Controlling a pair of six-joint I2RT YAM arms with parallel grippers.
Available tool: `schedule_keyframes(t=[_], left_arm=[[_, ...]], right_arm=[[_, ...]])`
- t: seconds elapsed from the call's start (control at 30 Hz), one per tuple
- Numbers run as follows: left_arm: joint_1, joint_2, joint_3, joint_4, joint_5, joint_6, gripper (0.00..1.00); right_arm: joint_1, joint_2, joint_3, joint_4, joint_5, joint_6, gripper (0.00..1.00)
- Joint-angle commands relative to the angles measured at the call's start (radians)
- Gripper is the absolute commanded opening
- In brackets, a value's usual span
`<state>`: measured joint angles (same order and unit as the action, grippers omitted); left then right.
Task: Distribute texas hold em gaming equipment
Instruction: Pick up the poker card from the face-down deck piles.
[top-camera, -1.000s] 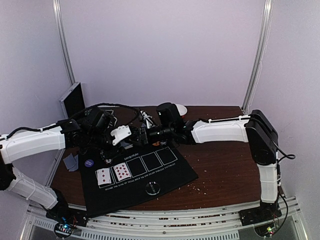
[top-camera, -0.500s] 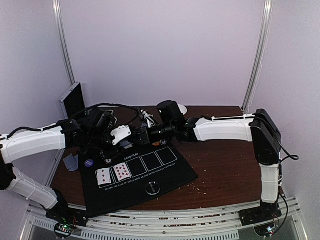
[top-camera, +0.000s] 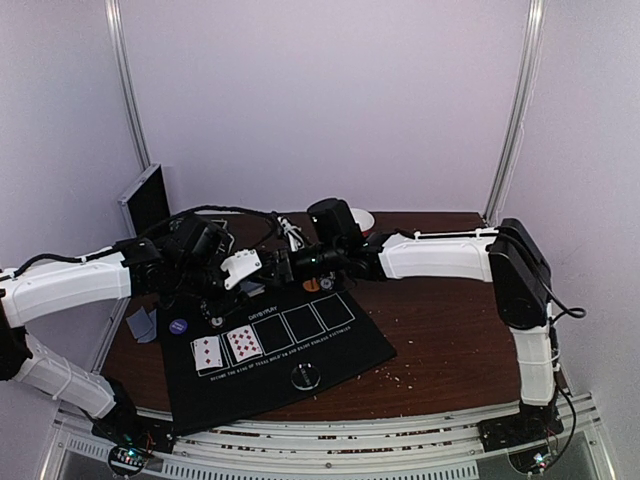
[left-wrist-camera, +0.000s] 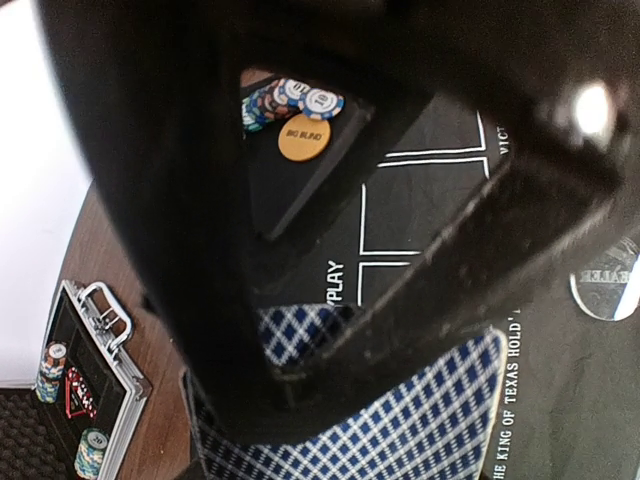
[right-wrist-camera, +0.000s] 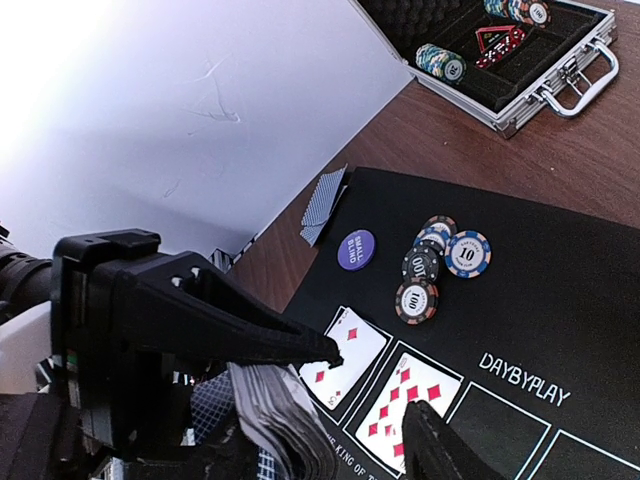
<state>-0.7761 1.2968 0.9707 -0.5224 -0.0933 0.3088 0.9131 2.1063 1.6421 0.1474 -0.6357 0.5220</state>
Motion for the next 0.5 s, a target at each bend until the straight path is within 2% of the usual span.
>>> schedule_keyframes(t=[0.0, 0.13, 0.47], left_arm=[[0.0, 0.004, 0.008, 0.048, -0.003, 0.004, 0.47], [0.0, -0.003, 0.007, 0.049, -0.005, 0.004, 0.47], [0.0, -0.003, 0.004, 0.05, -0.005, 0.004, 0.47]], right_arm=[[0.024, 0.068, 0.069, -0.013, -0.018, -0.003, 0.52], [0.022, 0.063, 0.08, -0.055, 0.01, -0.031, 0.51], [-0.008, -0.052, -0.026, -0.086, 0.096, -0.069, 0.33]])
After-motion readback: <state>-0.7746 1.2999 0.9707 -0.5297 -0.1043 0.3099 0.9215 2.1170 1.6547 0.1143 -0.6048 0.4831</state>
